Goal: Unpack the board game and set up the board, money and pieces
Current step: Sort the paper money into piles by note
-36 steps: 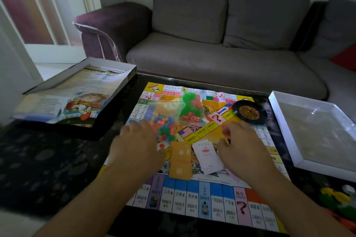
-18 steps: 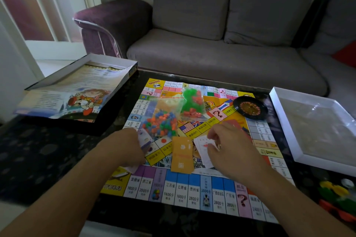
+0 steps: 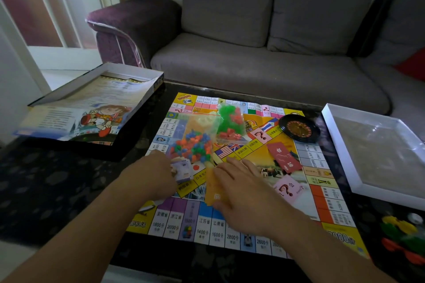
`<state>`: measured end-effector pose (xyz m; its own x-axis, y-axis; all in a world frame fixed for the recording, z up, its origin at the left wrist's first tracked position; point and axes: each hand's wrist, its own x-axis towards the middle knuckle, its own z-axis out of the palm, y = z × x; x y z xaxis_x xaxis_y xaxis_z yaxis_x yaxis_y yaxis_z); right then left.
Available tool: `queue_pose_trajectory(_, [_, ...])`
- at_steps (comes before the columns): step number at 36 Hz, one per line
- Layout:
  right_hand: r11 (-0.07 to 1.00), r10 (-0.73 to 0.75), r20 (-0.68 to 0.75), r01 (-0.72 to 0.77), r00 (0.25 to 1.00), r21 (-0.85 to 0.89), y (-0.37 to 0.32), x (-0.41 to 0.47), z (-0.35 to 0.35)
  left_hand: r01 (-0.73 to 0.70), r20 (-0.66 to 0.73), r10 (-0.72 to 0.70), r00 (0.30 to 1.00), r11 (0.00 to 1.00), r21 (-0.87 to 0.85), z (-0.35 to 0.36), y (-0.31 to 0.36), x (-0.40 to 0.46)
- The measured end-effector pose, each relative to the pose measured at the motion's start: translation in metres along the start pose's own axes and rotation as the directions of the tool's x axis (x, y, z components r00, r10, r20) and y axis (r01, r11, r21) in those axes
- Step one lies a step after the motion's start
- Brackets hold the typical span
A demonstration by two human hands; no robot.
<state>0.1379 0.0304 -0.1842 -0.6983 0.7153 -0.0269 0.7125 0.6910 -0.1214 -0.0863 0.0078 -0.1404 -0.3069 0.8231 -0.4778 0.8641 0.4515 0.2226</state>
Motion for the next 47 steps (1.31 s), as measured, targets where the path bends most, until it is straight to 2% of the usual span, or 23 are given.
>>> queue_pose_trajectory(4, [0.999,-0.02,0.018,0.021,1.0,-0.043,-0.003,-0.002,-0.002,0.013,0.032,-0.014,0.999,0.999,0.032,-0.002,0.004,-0.001])
queue_pose_trajectory(10, [0.999,-0.004,0.01,0.004,1.0,-0.049,-0.004,-0.001,-0.002,-0.038,0.04,0.036,0.999,0.998,0.056,0.002,0.005,0.0])
queue_pose_trajectory(15, [0.999,0.023,-0.004,-0.023,1.0,0.038,-0.008,0.0,-0.002,-0.079,0.03,0.079,0.996,0.997,0.017,0.004,0.003,-0.001])
queue_pose_trajectory(20, [0.987,0.052,-0.089,-0.038,0.995,0.156,-0.021,0.001,-0.011,-0.059,0.053,0.06,0.997,0.998,-0.013,0.009,-0.004,0.0])
queue_pose_trajectory(24, [0.989,0.002,-0.084,0.011,0.996,0.147,-0.035,0.013,-0.008,-0.034,0.032,0.032,0.999,0.995,0.091,0.01,-0.012,-0.004])
queue_pose_trajectory(27, [0.988,0.031,-0.102,-0.015,0.994,0.156,-0.048,0.027,-0.004,-0.047,0.038,0.043,0.998,0.99,0.136,0.006,-0.016,-0.01])
queue_pose_trajectory(31, [0.986,0.145,0.001,-0.145,0.989,0.086,-0.064,0.051,-0.006,-0.06,0.059,0.052,0.997,0.989,0.132,0.001,-0.023,-0.013])
queue_pose_trajectory(36, [0.961,0.269,0.1,-0.274,0.958,0.038,-0.074,0.079,0.004,-0.089,0.02,0.088,0.996,0.988,0.124,0.004,-0.024,-0.013])
queue_pose_trajectory(39, [0.968,0.239,0.119,-0.247,0.964,0.049,-0.078,0.088,0.006,-0.094,-0.016,0.096,0.995,0.99,0.101,0.005,-0.025,-0.013])
queue_pose_trajectory(42, [0.958,0.216,0.152,-0.24,0.964,0.157,-0.08,0.09,0.001,-0.092,-0.045,0.095,0.994,0.994,0.065,0.004,-0.025,-0.012])
queue_pose_trajectory(47, [0.956,0.152,0.161,-0.187,0.975,0.228,-0.082,0.095,-0.005,-0.109,-0.058,0.111,0.992,0.993,0.045,0.001,-0.024,-0.014])
